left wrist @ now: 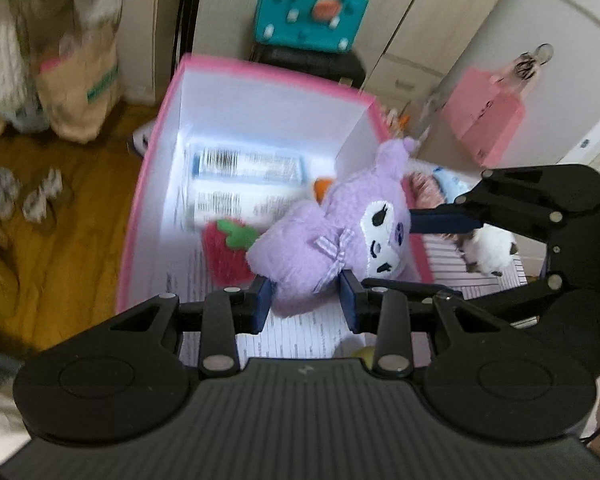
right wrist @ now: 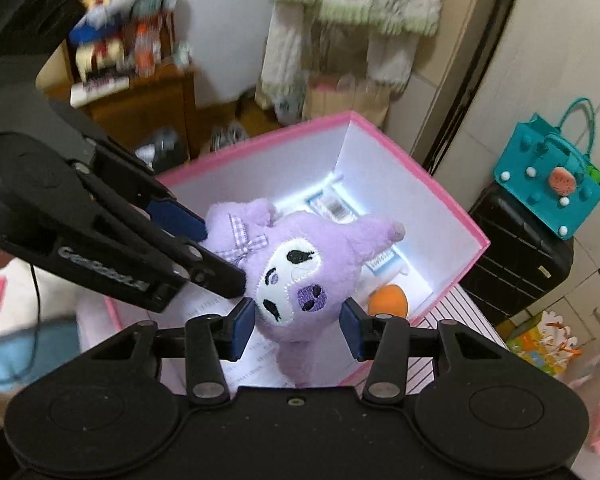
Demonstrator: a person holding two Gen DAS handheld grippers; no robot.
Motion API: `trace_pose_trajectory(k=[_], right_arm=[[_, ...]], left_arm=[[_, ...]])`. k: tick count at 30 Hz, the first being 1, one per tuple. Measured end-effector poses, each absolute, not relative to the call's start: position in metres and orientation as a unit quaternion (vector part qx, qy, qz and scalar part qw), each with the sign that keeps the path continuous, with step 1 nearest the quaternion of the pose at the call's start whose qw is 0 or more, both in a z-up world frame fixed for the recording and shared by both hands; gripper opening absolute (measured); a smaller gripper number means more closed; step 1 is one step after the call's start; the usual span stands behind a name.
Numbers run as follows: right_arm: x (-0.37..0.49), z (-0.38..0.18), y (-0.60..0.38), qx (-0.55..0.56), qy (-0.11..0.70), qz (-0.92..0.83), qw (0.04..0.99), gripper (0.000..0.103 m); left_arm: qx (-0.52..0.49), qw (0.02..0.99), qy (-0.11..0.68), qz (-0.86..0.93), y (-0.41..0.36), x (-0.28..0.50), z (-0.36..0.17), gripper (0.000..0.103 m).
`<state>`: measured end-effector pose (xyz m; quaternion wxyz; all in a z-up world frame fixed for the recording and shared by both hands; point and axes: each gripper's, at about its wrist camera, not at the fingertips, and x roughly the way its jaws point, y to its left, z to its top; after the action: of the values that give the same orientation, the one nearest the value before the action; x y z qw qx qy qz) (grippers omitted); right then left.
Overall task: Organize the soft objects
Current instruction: 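Lower the purple plush into the pink box and open the left tool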
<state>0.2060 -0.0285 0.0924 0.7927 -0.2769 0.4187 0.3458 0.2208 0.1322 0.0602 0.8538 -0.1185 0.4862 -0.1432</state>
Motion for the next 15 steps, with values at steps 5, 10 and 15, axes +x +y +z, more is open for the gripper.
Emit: trace_pose_trajectory(k=[5, 10, 15], right_arm=[[0.214, 0.079, -0.017, -0.316, 0.438, 0.354, 0.763, 0.052], [0.222, 0.069, -0.011, -0.34, 0.45, 0.36, 0.743, 0.051], [0.228, 0.059, -0.005, -0.366, 0.46, 0.355, 0.727, 0.051]], left_arm=[[-0.146, 0.824, 0.526, -0.149, 0.139, 0.239, 0.034, 0.034], [-0.13, 0.819, 0.539, -0.152, 0.134, 0.242, 0.021, 0.034], [-0.115, 0.808, 0.558, -0.152, 0.127, 0.251, 0.011, 0.034]])
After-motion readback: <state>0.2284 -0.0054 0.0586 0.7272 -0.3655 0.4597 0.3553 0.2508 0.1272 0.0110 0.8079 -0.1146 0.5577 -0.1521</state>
